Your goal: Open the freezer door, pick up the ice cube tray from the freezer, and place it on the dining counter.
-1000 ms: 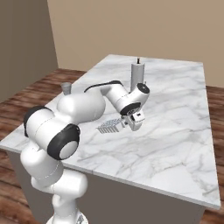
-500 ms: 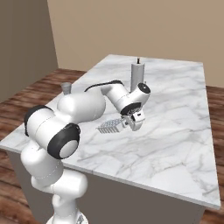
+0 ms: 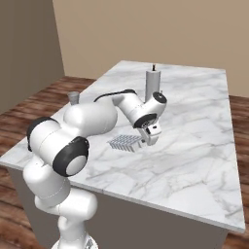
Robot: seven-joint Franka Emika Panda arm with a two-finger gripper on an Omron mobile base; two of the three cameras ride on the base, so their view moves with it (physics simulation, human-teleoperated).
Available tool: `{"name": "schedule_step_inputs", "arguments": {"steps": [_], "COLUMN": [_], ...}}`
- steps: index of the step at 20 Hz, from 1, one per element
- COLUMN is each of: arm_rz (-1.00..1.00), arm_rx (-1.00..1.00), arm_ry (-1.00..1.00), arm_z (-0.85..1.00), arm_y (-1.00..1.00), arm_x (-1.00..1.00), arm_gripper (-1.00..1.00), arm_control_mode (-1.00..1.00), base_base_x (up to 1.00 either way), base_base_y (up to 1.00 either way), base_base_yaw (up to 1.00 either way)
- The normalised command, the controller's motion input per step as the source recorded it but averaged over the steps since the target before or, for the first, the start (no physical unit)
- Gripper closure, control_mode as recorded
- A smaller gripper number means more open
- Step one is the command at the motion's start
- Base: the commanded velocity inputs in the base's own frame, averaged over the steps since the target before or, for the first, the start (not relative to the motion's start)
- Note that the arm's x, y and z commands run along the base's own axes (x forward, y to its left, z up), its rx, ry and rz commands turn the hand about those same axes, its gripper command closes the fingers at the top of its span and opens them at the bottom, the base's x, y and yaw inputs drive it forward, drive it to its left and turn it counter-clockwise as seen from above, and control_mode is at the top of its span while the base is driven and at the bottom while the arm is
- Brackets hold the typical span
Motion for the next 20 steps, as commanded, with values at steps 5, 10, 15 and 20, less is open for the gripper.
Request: {"name": "schedule_step_inputs", "arguments": {"steps": [5, 10, 15, 20], "arm_rz": [0.05, 0.08, 0.05, 0.04], "arm_rx": [-0.15, -0.2, -0.14, -0.09], "arm_ry": [0.01, 0.0, 0.03, 0.04], "arm_z": [-0.02, -0.19, -0.05, 0.25], "arm_y": [-0.13, -0.29, -0.3, -0.02], "arm_x": [-0.04, -0.18, -0.18, -0.33], "arm_gripper": [-1.0, -1.0, -1.0, -1.0], "arm_control_mode": [-1.0, -1.0, -1.0, -1.0], "base_base_x": [0.0, 0.0, 0.0, 0.0], "base_base_y": [0.0, 0.0, 0.0, 0.0], "base_base_yaw": [0.0, 0.0, 0.0, 0.0]}}
